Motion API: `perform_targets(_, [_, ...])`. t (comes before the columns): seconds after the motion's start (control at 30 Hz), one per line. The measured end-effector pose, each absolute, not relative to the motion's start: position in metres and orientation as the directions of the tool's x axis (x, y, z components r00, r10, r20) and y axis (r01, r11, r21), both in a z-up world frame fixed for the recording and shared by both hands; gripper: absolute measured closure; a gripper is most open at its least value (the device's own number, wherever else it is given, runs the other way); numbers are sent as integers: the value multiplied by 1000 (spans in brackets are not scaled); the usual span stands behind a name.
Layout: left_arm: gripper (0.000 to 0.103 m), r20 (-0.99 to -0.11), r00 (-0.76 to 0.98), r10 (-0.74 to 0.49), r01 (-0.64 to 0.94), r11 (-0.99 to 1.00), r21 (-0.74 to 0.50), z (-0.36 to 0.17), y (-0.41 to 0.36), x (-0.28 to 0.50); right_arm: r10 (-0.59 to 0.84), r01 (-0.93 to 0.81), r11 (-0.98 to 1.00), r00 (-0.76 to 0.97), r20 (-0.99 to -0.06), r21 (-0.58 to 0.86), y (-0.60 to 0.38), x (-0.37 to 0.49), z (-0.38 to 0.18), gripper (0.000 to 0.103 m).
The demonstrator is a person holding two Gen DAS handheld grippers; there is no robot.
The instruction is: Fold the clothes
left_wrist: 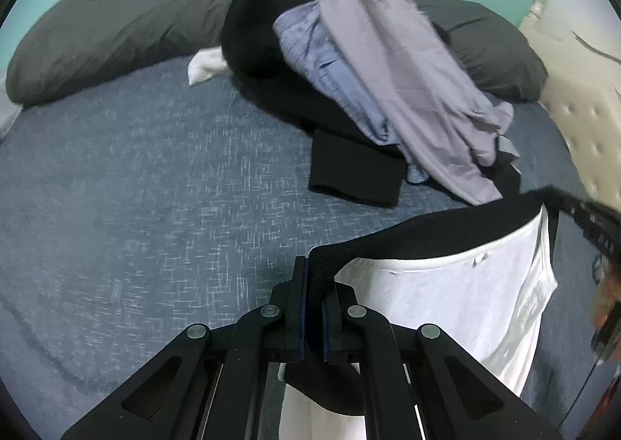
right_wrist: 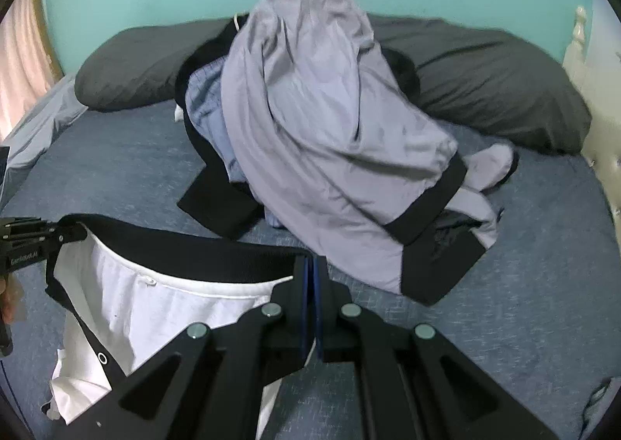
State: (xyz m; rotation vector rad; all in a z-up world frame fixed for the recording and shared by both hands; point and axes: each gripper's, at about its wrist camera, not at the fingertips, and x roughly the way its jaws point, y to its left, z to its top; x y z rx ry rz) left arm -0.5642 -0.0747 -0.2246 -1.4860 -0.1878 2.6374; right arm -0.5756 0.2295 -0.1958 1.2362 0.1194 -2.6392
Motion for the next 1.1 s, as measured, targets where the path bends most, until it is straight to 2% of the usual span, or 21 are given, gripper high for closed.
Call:
perform_targets(0.47, [98, -904, -412, 114, -12, -993, -120, -310, -67, -591, -152, 234, -972, -524, -838, 30, 220, -601, -286, 101])
perform_targets(0.73, [97, -904, -414, 107, 13, -992, -123, -319, -67, -597, -156, 250, -968, -505, -849, 29, 211, -610, -308, 101])
perform_targets(0.8, [95, -901, -409, 144, 30, -985, -171, -318, -71, -597, -173, 234, -971, -509, -843, 58, 214, -610, -306, 100])
perform_targets(0.9, [70, -888, -405, 217, 58, -963, -262, -313, -80, -595, -222, 196, -971, -519, -825, 138, 224, -608, -300, 99])
perform_targets(0.93, [58, -885, -411, 218, 66, -961, -267, -310, -83, -592, -236, 187, -969, -520, -821, 160, 228, -607, -298, 96])
perform_targets(0.97, [50, -882, -417, 221, 73, -959, -275, -307, -85, -590, -249, 178, -967, -522, -816, 181, 232, -606, -296, 94])
perform_targets(1.0, [48, -875, -424, 232, 75, -954, -290, -303, -87, -587, -260, 168, -965, -525, -810, 202, 236, -604, -294, 91])
perform_targets(1.07, [41, -862, -429, 270, 91, -937, -339, -299, -94, -581, -282, 146, -959, -538, -794, 242, 245, -598, -289, 77])
perform_targets(1.1, [38, -856, -430, 286, 105, -926, -363, -298, -98, -578, -288, 139, -957, -543, -789, 253, 248, -595, -287, 76])
